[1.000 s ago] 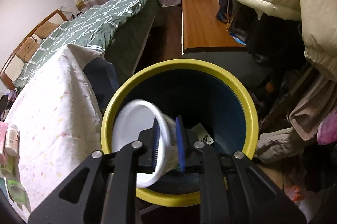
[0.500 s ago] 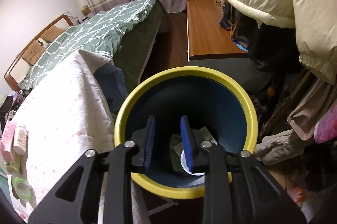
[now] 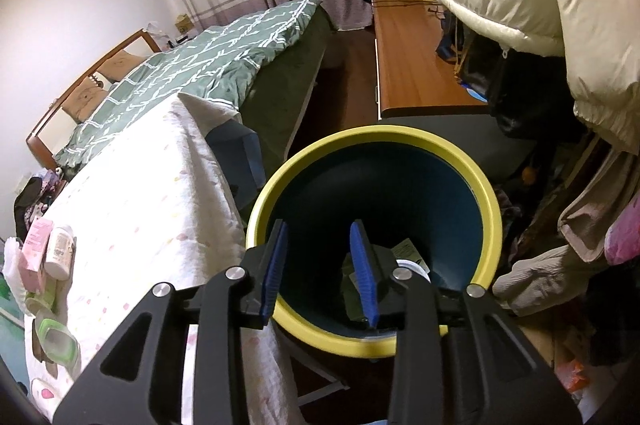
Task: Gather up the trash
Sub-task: 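Carry the white bowl with the right gripper into the bin and release, then grasp the white paper cup with the left gripper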
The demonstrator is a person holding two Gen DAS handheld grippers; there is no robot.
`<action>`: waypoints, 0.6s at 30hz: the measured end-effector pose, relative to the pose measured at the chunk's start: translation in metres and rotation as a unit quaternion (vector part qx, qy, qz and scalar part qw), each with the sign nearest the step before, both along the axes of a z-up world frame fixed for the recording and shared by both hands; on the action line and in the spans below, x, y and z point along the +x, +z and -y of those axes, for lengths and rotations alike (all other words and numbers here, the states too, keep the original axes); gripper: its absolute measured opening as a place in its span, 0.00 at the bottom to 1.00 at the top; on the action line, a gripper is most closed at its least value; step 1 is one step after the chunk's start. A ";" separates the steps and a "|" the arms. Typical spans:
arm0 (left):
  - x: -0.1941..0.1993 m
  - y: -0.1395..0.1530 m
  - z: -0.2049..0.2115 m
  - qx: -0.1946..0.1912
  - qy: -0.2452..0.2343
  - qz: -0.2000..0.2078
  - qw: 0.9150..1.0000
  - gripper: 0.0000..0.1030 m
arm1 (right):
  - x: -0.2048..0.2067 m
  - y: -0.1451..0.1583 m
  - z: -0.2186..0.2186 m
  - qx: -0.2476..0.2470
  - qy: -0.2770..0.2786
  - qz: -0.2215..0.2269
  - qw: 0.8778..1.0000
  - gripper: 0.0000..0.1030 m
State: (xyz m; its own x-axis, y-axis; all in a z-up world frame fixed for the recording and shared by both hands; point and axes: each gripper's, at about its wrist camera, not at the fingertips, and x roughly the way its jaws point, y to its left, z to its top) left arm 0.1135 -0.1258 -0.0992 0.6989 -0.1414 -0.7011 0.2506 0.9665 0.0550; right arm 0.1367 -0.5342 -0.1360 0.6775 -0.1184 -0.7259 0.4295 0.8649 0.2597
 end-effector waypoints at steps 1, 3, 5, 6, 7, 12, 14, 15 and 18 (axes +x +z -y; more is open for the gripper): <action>0.000 -0.002 0.000 0.003 0.001 -0.003 1.000 0.95 | -0.001 0.000 -0.001 -0.001 0.001 0.000 1.000 0.31; 0.001 -0.005 0.000 0.007 0.001 -0.005 1.000 0.95 | -0.003 -0.001 -0.001 0.000 0.003 0.000 1.000 0.32; 0.000 -0.006 -0.001 0.003 -0.003 -0.005 1.000 0.95 | -0.004 -0.001 -0.001 0.001 0.003 0.000 1.000 0.32; 0.000 -0.006 -0.001 0.005 -0.004 -0.004 1.000 0.95 | -0.005 -0.001 -0.002 0.002 0.004 0.000 1.000 0.32; 0.000 -0.006 0.000 0.007 -0.006 -0.003 1.000 0.95 | -0.006 -0.001 -0.002 0.002 0.004 0.000 1.000 0.32; -0.008 -0.005 0.001 0.021 -0.021 0.005 1.000 0.95 | -0.007 -0.002 -0.003 0.003 0.009 0.001 1.000 0.32; -0.007 -0.008 0.002 0.024 -0.031 0.000 0.999 0.95 | -0.007 -0.002 -0.003 0.004 0.010 0.001 1.000 0.32; -0.007 -0.011 0.003 0.022 -0.038 -0.005 0.999 0.95 | -0.006 -0.003 -0.004 0.005 0.012 0.001 1.000 0.32; -0.006 -0.014 0.006 0.021 -0.048 -0.008 0.999 0.95 | -0.006 -0.004 -0.006 0.004 0.014 0.000 1.000 0.32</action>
